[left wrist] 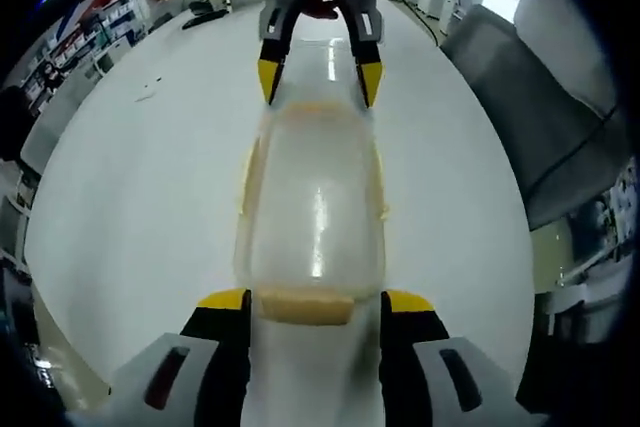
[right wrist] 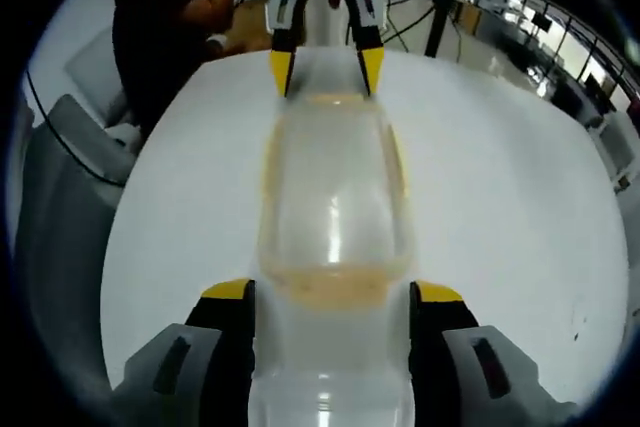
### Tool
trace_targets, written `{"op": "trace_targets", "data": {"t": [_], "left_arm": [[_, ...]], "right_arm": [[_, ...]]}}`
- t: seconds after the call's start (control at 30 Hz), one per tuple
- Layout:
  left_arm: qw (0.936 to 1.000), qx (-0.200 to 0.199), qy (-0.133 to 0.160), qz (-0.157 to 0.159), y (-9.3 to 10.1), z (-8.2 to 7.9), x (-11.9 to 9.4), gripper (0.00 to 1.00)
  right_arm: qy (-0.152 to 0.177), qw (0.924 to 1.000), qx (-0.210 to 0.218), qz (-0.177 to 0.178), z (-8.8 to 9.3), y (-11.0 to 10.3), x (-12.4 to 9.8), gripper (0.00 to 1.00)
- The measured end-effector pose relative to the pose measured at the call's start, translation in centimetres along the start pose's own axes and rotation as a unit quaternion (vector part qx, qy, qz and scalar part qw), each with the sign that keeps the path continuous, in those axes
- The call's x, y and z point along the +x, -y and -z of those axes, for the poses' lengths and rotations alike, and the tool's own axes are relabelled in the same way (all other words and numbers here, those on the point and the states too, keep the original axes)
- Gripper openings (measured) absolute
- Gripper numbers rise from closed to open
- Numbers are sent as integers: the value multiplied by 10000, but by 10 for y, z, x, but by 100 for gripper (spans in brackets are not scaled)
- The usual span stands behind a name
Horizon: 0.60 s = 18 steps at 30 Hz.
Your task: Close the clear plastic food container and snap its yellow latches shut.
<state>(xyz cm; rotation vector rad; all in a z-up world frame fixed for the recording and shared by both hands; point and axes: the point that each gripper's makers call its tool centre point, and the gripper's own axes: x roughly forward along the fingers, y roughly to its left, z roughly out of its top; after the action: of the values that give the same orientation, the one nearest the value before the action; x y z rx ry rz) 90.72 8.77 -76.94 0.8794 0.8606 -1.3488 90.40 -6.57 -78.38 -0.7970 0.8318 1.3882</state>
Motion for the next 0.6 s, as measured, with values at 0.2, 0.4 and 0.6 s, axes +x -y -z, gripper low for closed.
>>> {"op": "trace_targets", "data": {"t": [0.2, 0.4, 0.6], "left_arm": [[10000, -7, -63, -31, -4, 7, 5, 46], [10000, -10, -72, -10, -3, 8, 8, 46], [10000, -60, -65, 10, -5, 10, 10, 45]], "right_arm": [[-17, 10000, 56, -23, 1, 1, 2, 59], [-6, 10000, 45, -38, -1, 1, 5, 58], [-36, 10000, -7, -47, -2, 2, 8, 57]]}}
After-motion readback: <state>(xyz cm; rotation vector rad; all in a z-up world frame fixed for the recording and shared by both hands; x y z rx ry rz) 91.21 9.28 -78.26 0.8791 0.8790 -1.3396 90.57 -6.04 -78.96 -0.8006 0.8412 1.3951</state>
